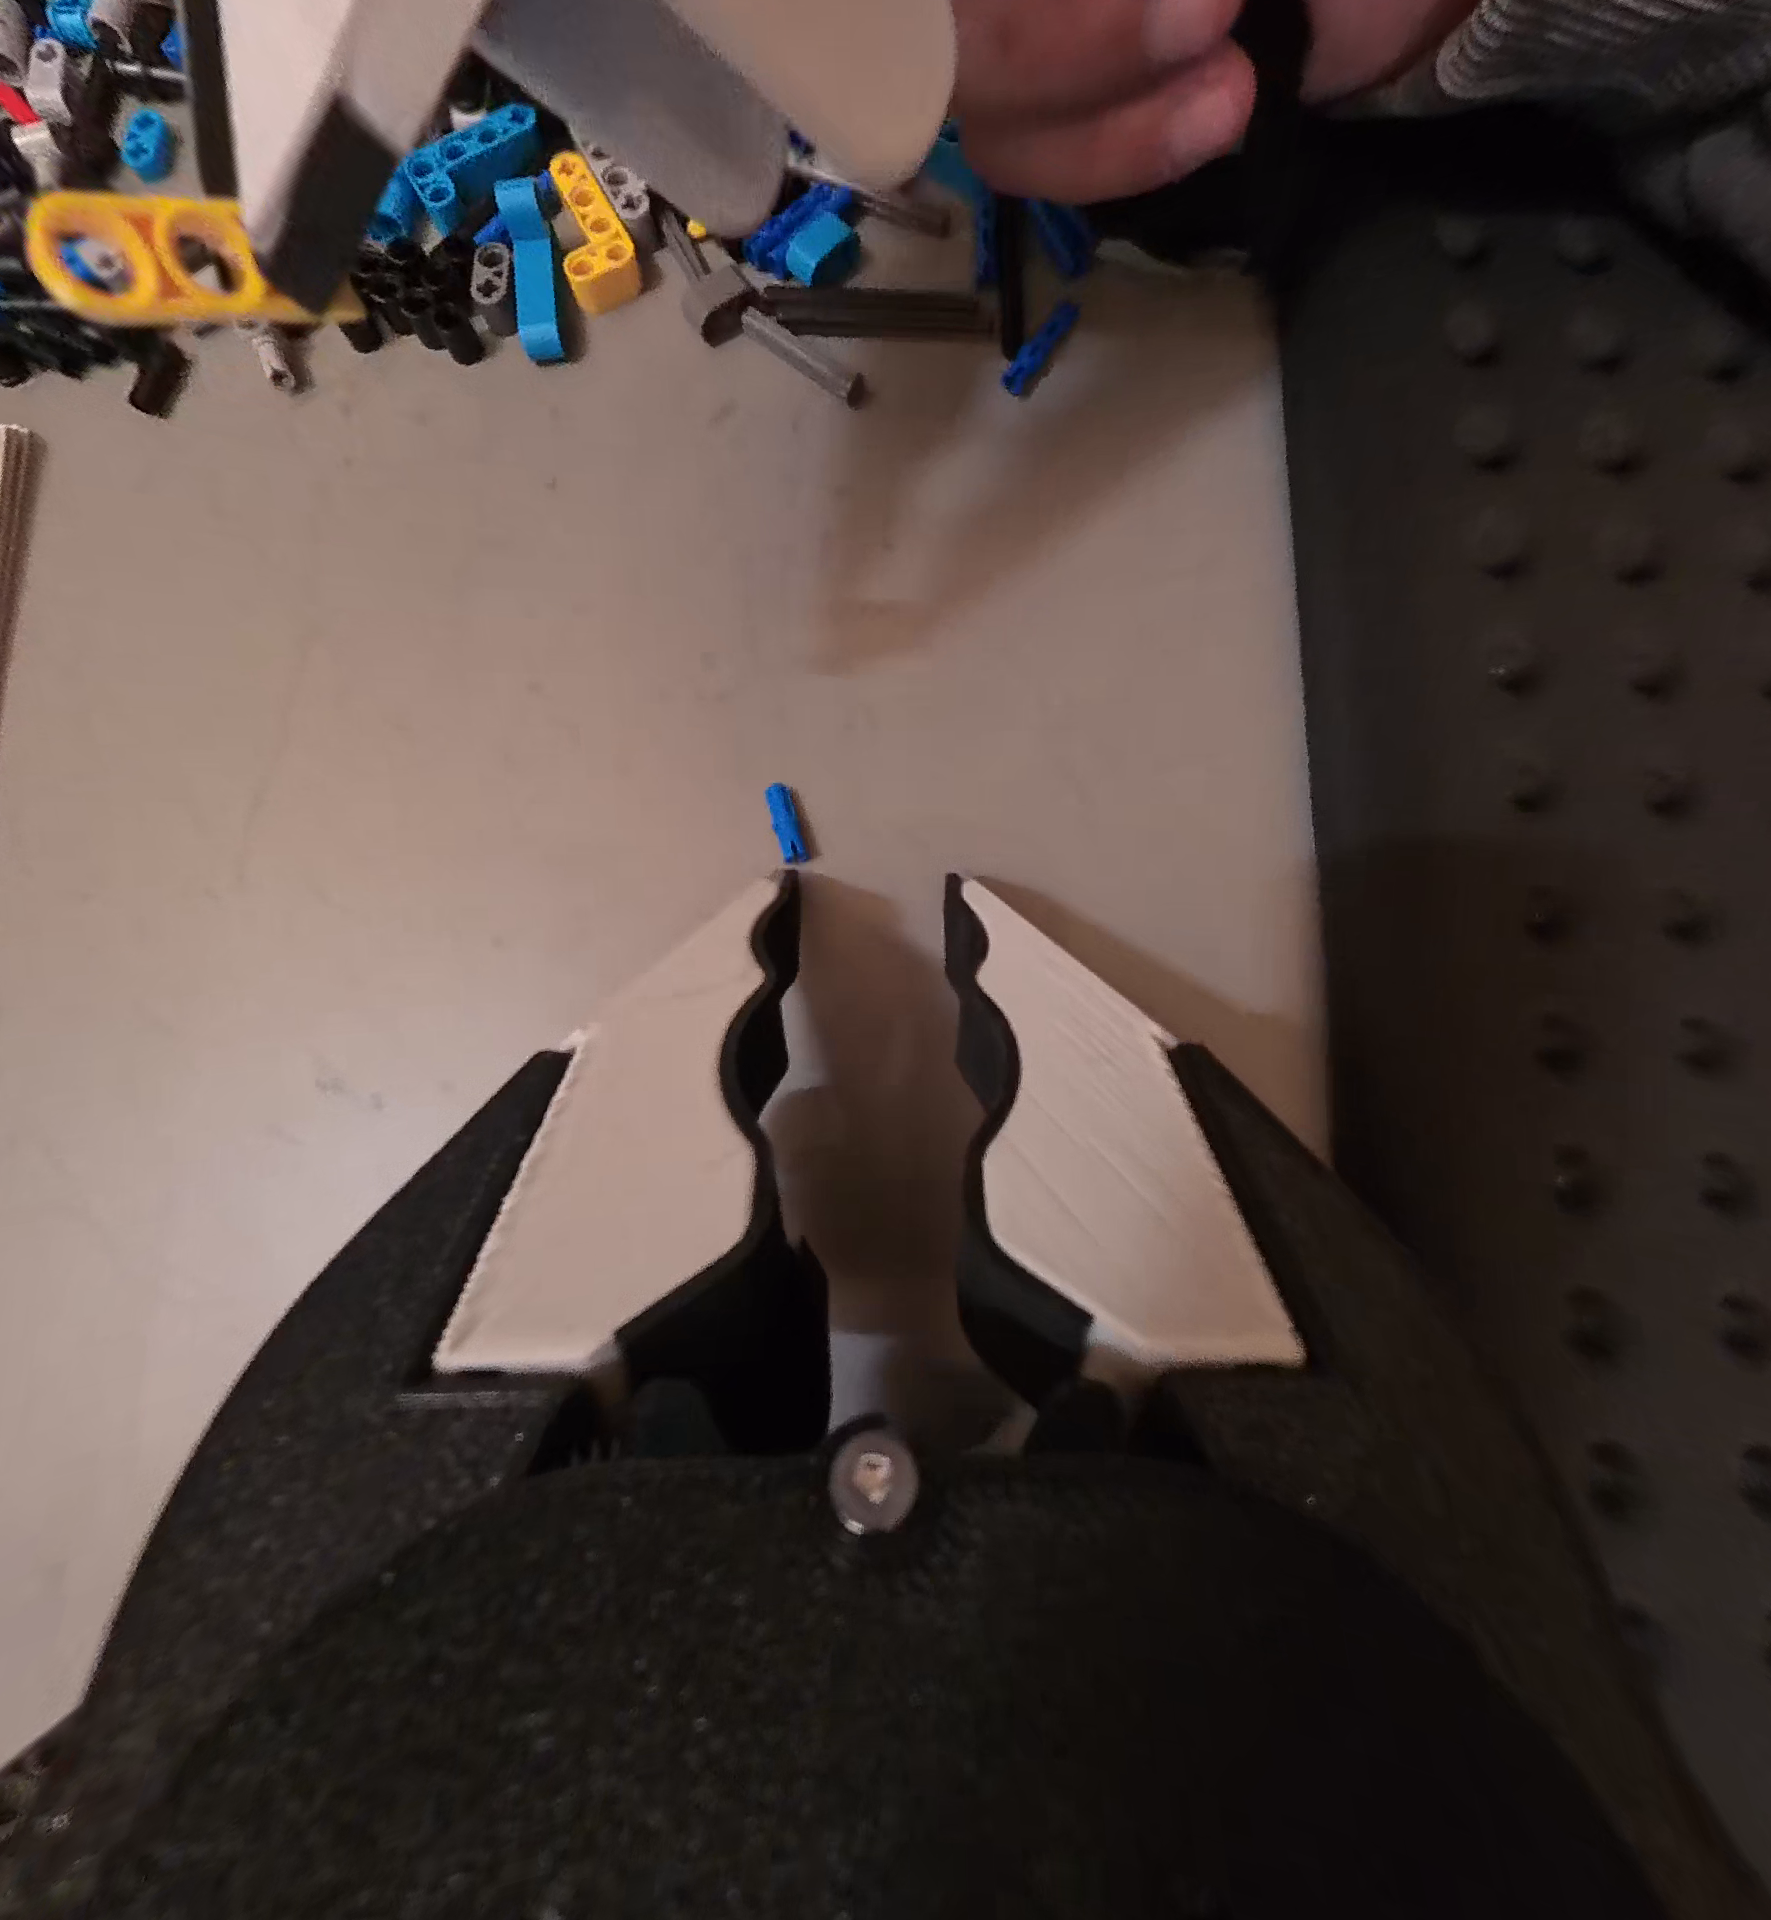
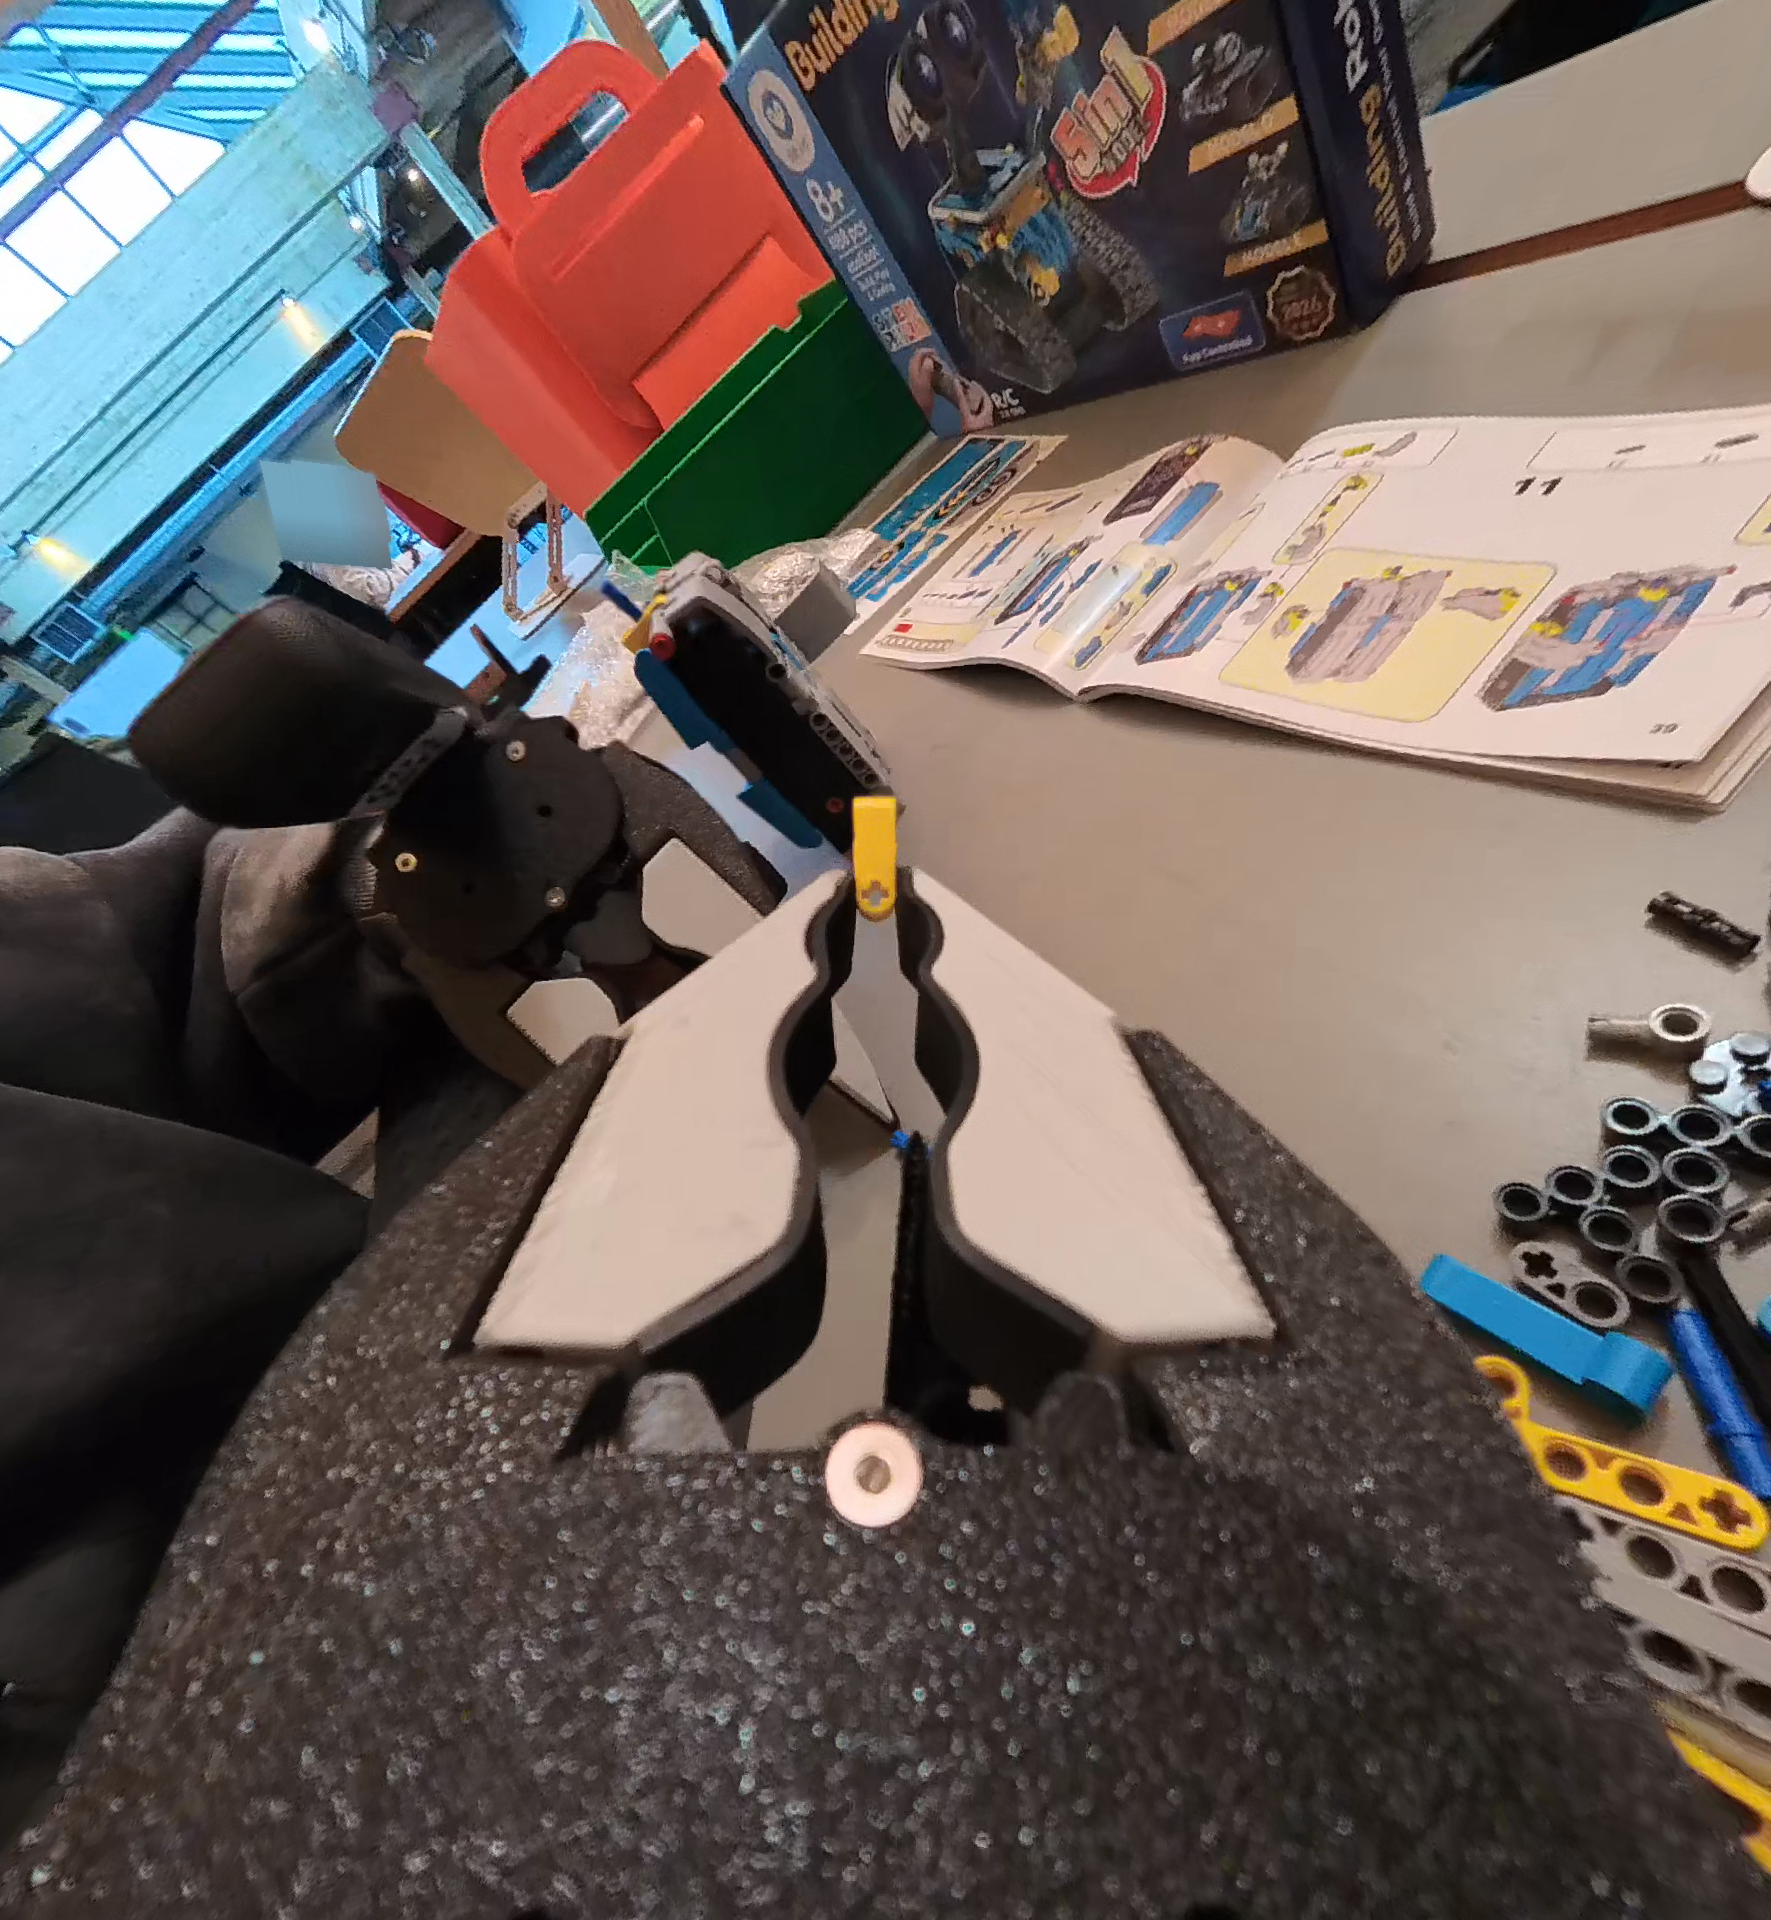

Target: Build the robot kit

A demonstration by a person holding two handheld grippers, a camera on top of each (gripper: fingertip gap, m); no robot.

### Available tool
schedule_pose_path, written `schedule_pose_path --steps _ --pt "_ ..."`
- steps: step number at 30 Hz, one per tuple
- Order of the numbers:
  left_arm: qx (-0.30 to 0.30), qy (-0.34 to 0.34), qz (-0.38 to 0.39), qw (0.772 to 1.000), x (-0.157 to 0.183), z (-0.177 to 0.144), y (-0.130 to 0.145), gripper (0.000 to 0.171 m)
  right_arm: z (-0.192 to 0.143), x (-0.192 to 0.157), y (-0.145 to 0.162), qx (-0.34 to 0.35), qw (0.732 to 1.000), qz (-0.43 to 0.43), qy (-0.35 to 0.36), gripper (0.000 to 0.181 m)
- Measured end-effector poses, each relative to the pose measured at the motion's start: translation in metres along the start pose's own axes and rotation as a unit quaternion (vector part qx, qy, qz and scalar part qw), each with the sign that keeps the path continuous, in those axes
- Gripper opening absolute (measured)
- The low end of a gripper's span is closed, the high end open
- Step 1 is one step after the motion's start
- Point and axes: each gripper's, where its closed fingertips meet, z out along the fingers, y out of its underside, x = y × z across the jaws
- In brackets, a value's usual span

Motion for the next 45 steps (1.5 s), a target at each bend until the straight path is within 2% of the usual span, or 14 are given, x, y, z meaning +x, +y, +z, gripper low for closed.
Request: schedule_pose_path --steps 13,16,21,26,31,33,36,38,39,42,45 --pt "0.003 -0.023 -0.006 1.0 -0.007 -0.001 -0.002 0.027 0.003 0.0 0.004 -0.01 1.0 0.008 -0.005 0.007" --pt "0.008 -0.035 -0.023 0.999 -0.014 0.0 -0.004 0.027 0.004 -0.001 0.006 -0.014 1.0 0.009 -0.009 0.007" --pt "0.015 -0.018 -0.061 0.998 -0.014 0.005 -0.009 0.026 0.004 -0.003 0.006 -0.015 1.0 0.006 -0.011 0.007" --pt "0.011 -0.038 -0.078 0.996 -0.021 0.007 -0.009 0.014 0.004 -0.004 0.006 -0.016 1.0 0.007 -0.013 0.007" --pt "0.005 -0.04 -0.074 0.996 -0.021 0.01 -0.009 0.014 0.005 -0.004 0.007 -0.018 1.0 0.007 -0.014 0.007" --pt "0.006 -0.03 -0.061 0.998 -0.016 0.011 -0.01 0.005 0.005 -0.004 0.008 -0.019 1.0 0.009 -0.014 0.007" --pt "0.004 -0.028 -0.022 0.999 -0.016 0.011 -0.009 0.005 0.005 -0.008 0.005 -0.009 0.998 0.034 -0.043 0.007" --pt "-0.004 -0.028 -0.022 0.999 -0.015 0.01 -0.009 0.003 0.0 -0.018 -0.004 0.021 0.99 0.09 -0.108 0.007" --pt "0.002 -0.036 -0.004 0.999 -0.014 0.008 -0.012 0.003 -0.006 -0.024 -0.013 0.046 0.979 0.127 -0.156 0.007" --pt "0.113 -0.068 -0.001 0.991 -0.015 -0.021 -0.049 0.004 -0.027 -0.049 -0.034 0.099 0.926 0.205 -0.301 0.006" --pt "0.231 -0.054 -0.047 0.97 -0.011 -0.064 -0.086 0.003 -0.03 -0.066 -0.038 0.104 0.925 0.161 -0.327 0.007"
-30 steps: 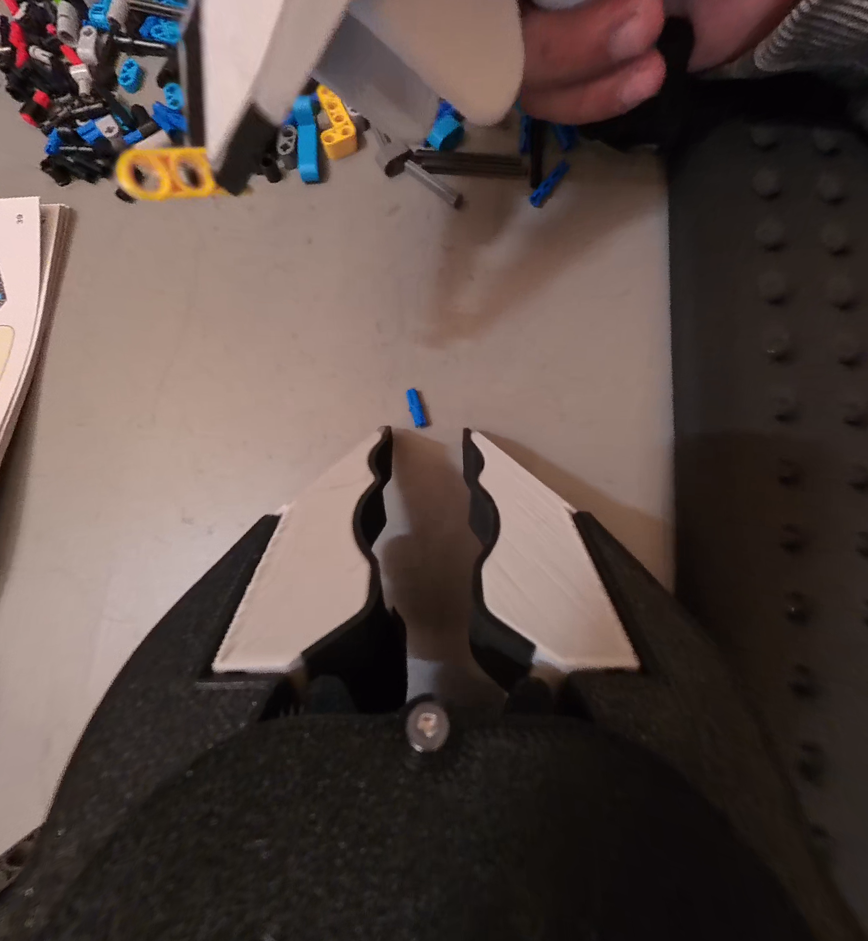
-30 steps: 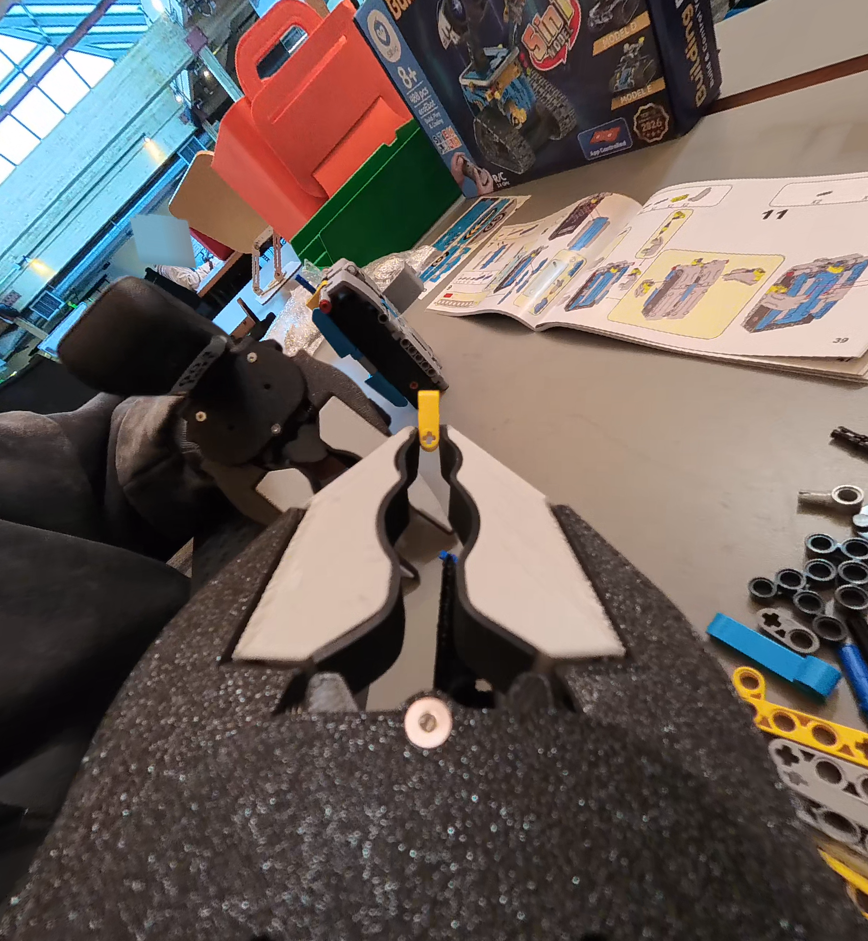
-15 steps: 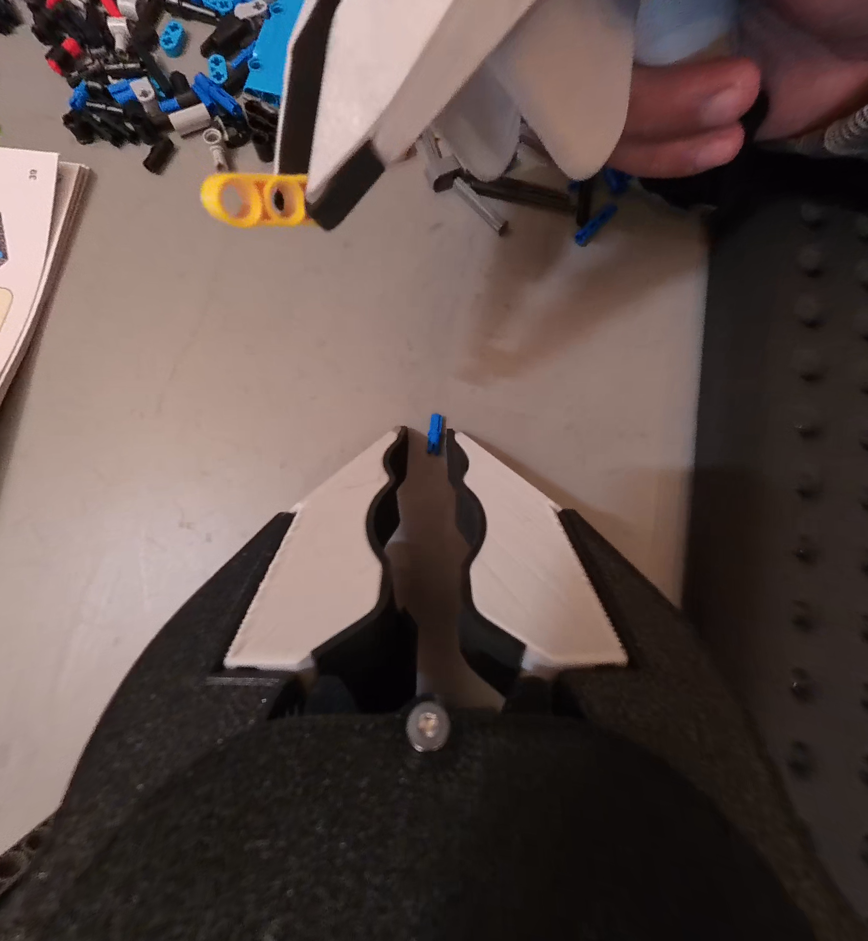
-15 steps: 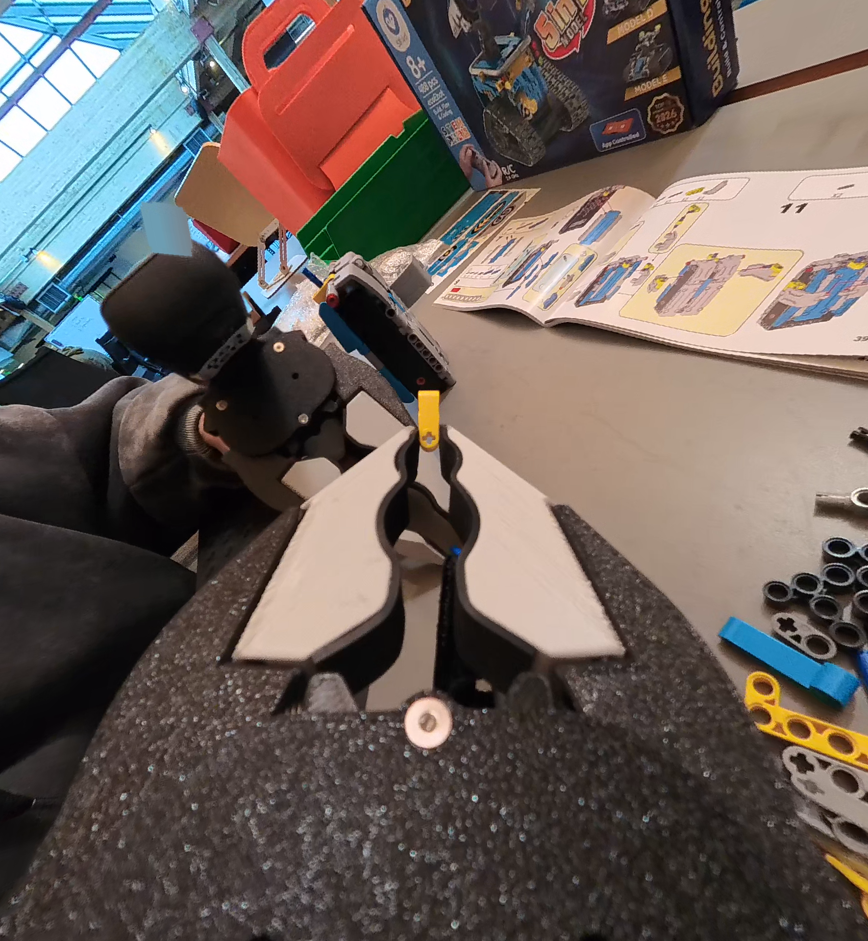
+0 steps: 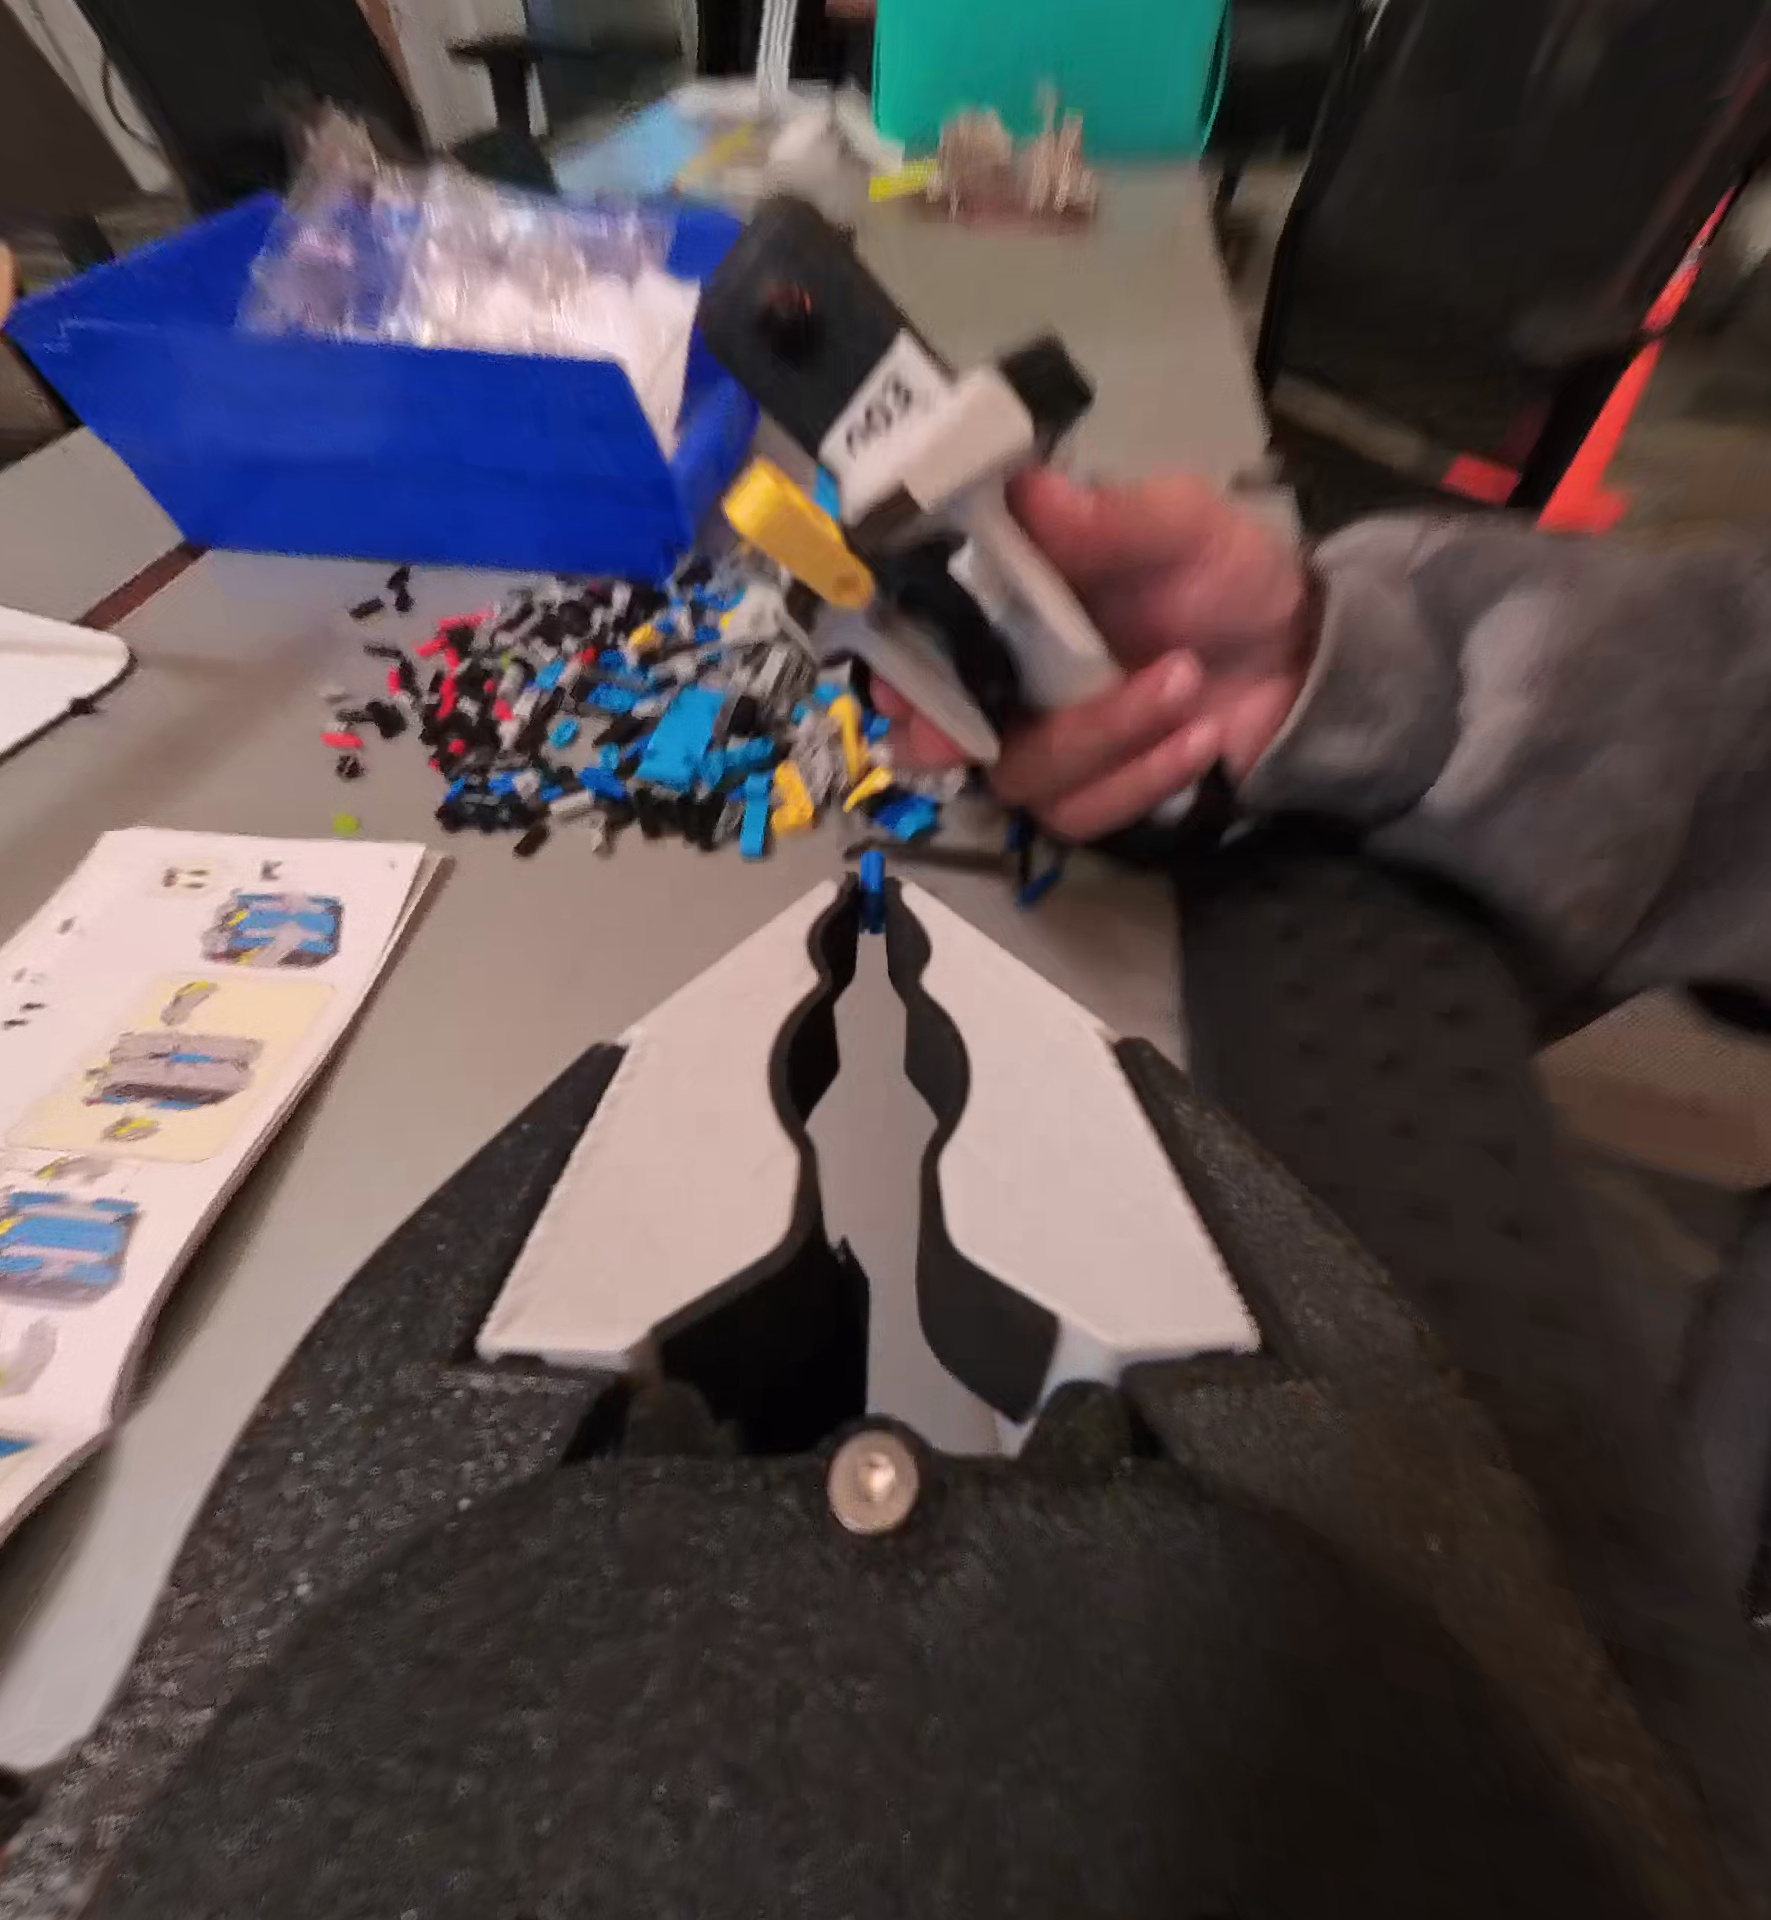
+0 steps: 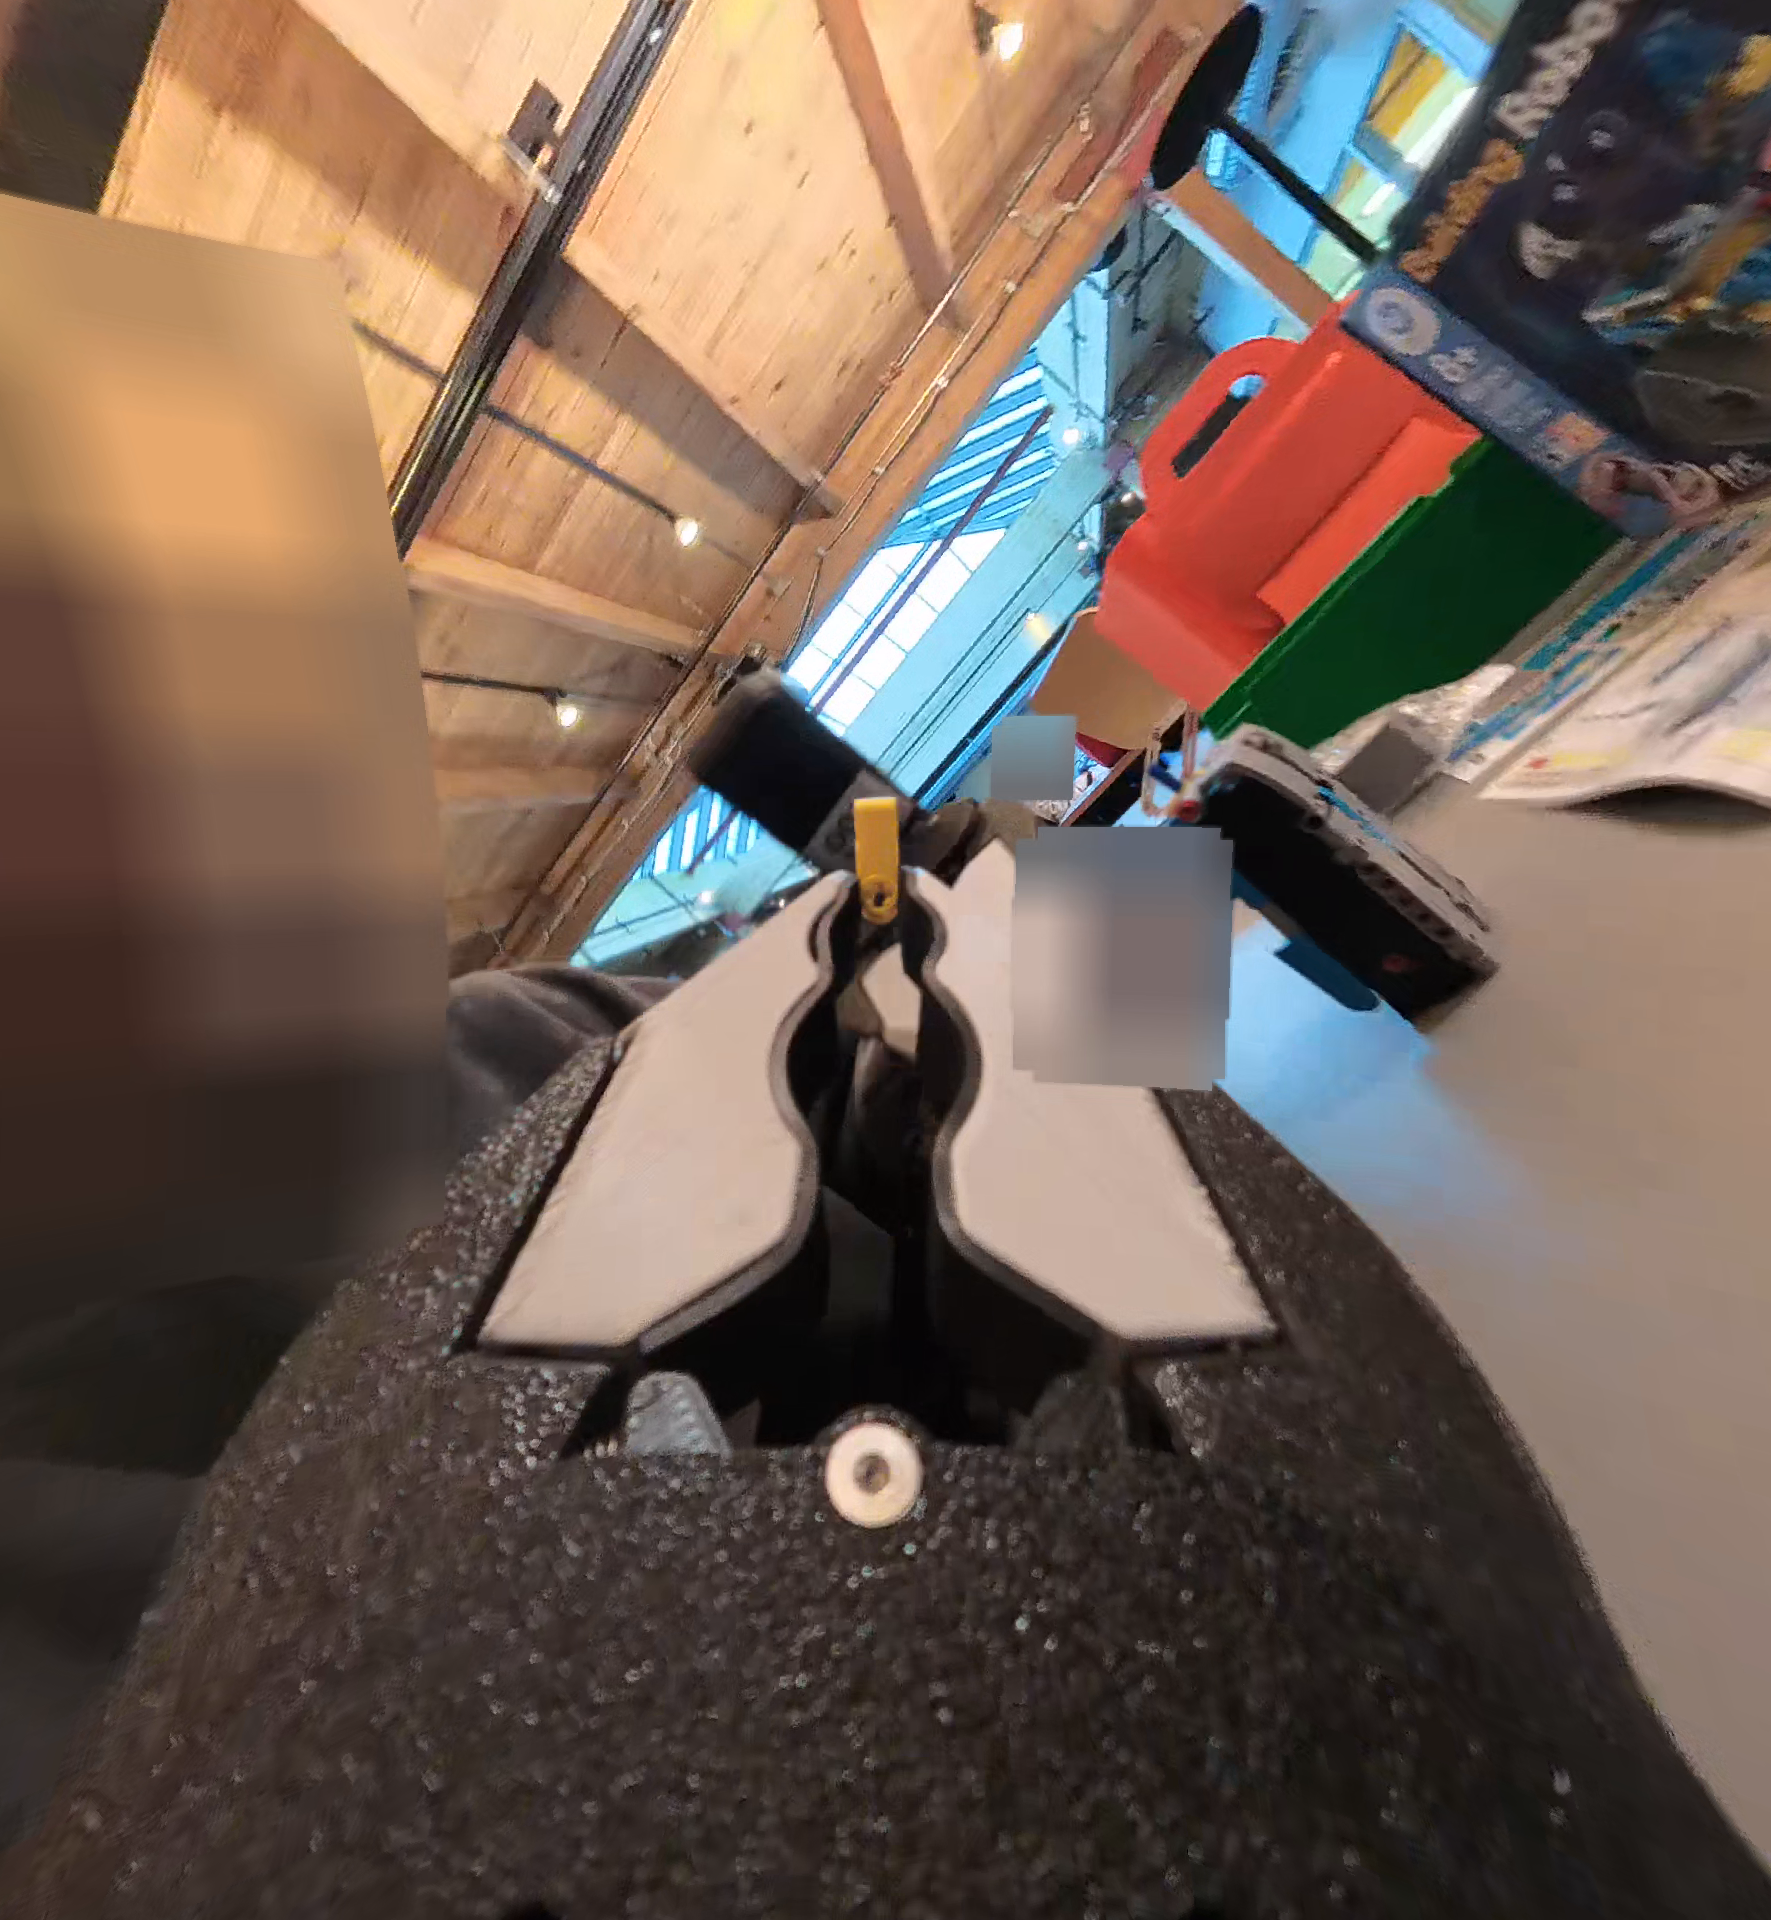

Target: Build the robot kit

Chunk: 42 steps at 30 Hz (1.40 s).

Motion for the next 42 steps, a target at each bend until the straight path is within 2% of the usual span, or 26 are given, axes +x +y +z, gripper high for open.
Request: schedule_pose_path --steps 3,5,7,12,23,32,37,42 --pt "0.068 0.058 -0.094 0.992 0.008 -0.016 -0.022 0.003 0.01 -0.01 0.008 -0.027 0.998 -0.048 -0.007 0.007" --pt "0.088 0.089 -0.147 0.981 0.01 -0.022 -0.026 0.003 0.015 -0.003 0.015 -0.043 0.996 -0.071 0.02 0.006" --pt "0.1 0.105 -0.168 0.975 0.009 -0.026 -0.028 0.003 0.017 0.001 0.017 -0.052 0.993 -0.096 0.04 0.006" --pt "0.101 0.103 -0.173 0.974 0.006 -0.028 -0.028 0.003 0.02 0.006 0.025 -0.074 0.99 -0.109 0.054 0.007" --pt "0.101 0.096 -0.19 0.972 0.0 -0.03 -0.026 0.003 0.021 0.012 0.024 -0.069 0.99 -0.102 0.063 0.007" --pt "0.108 0.122 -0.235 0.958 0.002 -0.029 -0.025 0.002 0.022 0.011 0.027 -0.082 0.986 -0.129 0.073 0.007" --pt "0.083 0.117 -0.239 0.96 0.001 -0.029 -0.019 0.001 0.022 0.014 0.031 -0.101 0.98 -0.147 0.09 0.007" --pt "0.034 0.13 -0.27 0.953 -0.001 -0.028 -0.005 0.002 0.021 0.025 0.039 -0.144 0.953 -0.221 0.145 0.006"
